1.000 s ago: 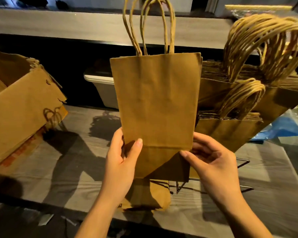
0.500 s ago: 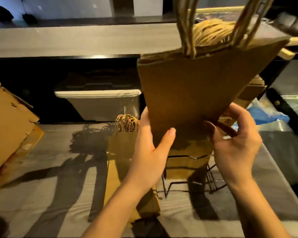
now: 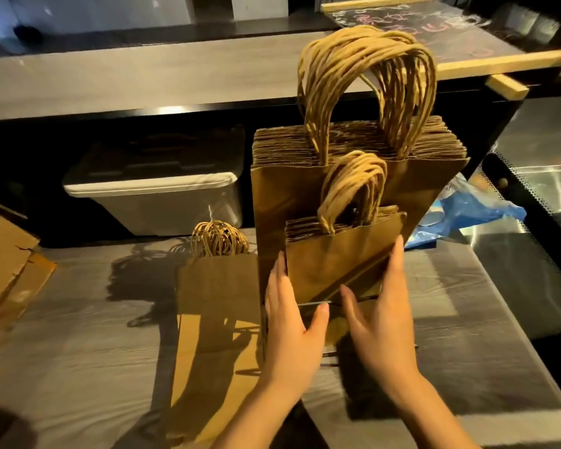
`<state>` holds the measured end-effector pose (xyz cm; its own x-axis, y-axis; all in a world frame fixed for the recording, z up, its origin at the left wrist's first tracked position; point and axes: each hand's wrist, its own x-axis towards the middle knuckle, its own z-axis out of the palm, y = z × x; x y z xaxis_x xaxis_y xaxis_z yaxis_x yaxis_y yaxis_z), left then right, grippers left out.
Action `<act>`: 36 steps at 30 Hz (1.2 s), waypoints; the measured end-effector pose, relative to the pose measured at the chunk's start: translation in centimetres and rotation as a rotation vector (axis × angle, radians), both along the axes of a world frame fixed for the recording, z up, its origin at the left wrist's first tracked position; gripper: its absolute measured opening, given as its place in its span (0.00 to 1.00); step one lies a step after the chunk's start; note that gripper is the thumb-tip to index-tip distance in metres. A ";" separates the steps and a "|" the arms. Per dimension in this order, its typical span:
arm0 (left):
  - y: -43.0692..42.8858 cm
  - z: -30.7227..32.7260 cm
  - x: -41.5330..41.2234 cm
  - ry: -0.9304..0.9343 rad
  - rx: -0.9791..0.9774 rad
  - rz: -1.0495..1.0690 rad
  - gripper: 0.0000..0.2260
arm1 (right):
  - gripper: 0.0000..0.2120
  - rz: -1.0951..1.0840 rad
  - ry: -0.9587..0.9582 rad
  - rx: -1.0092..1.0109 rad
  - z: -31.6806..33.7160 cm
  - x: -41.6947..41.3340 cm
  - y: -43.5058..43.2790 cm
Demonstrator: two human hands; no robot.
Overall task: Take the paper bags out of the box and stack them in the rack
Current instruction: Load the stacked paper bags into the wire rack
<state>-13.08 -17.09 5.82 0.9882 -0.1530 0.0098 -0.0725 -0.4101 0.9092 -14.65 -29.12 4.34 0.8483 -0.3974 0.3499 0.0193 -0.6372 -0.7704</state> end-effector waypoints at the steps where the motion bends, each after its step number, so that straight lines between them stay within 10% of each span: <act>1: -0.1 0.0 0.0 0.001 -0.007 0.006 0.35 | 0.47 0.002 0.001 -0.011 0.0 -0.1 0.0; 10: 2.1 -0.3 -0.9 0.141 0.007 0.112 0.27 | 0.37 0.304 -0.113 -0.073 0.7 -3.8 2.3; 19: 11.4 -4.7 -4.2 0.399 0.238 0.467 0.25 | 0.28 0.821 0.280 0.155 -0.5 -6.9 6.8; 27: 13.8 -4.2 -6.7 0.457 0.139 0.315 0.27 | 0.42 0.684 0.811 0.218 -2.8 -7.1 9.9; 36: 14.5 -4.3 -8.7 0.326 0.300 0.179 0.20 | 0.28 0.476 0.721 0.727 -1.4 -7.9 10.7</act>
